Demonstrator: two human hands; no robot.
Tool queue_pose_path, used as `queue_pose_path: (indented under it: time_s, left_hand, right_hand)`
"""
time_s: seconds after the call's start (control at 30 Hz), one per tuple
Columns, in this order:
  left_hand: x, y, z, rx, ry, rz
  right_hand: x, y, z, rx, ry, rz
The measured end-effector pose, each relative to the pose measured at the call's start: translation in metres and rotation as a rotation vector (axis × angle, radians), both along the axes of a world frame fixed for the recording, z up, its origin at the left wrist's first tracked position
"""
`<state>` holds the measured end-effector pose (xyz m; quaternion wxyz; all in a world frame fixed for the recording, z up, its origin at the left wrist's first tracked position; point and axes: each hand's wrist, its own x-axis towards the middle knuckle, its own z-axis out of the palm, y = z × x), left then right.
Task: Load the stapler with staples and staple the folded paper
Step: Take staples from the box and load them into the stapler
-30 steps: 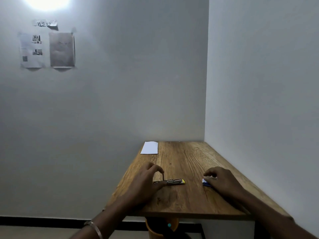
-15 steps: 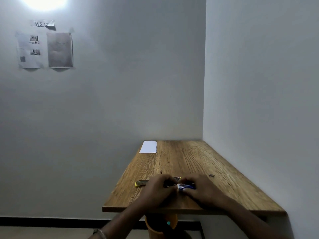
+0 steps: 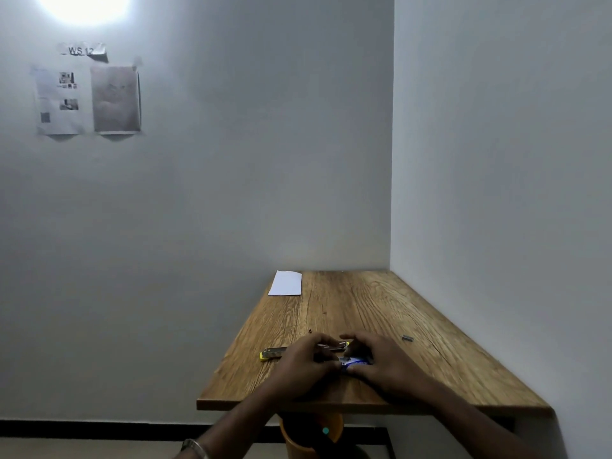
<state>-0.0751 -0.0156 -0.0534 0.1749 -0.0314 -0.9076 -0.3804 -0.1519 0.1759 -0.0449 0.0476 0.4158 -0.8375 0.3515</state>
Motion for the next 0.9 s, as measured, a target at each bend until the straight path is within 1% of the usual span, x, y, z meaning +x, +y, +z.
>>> queue_pose_path:
  time_s: [0.1,0.17,0.6,0.9]
  left_hand:
    - [-0.003,0.002,0.000,-0.167,0.003,0.028]
    - [-0.005,0.002,0.000,-0.222,0.001,0.031]
    - [-0.011,0.001,-0.004,-0.207,-0.014,0.033]
    - [-0.009,0.001,-0.004,-0.191,-0.017,0.042]
  right_hand:
    - [-0.001,0.004,0.001,0.008,-0.020,0.021]
    - [-0.002,0.009,0.002,0.008,-0.015,0.022]
    - [-0.012,0.027,0.001,-0.016,-0.011,-0.069]
    - [-0.019,0.046,0.007,0.039,0.015,-0.096]
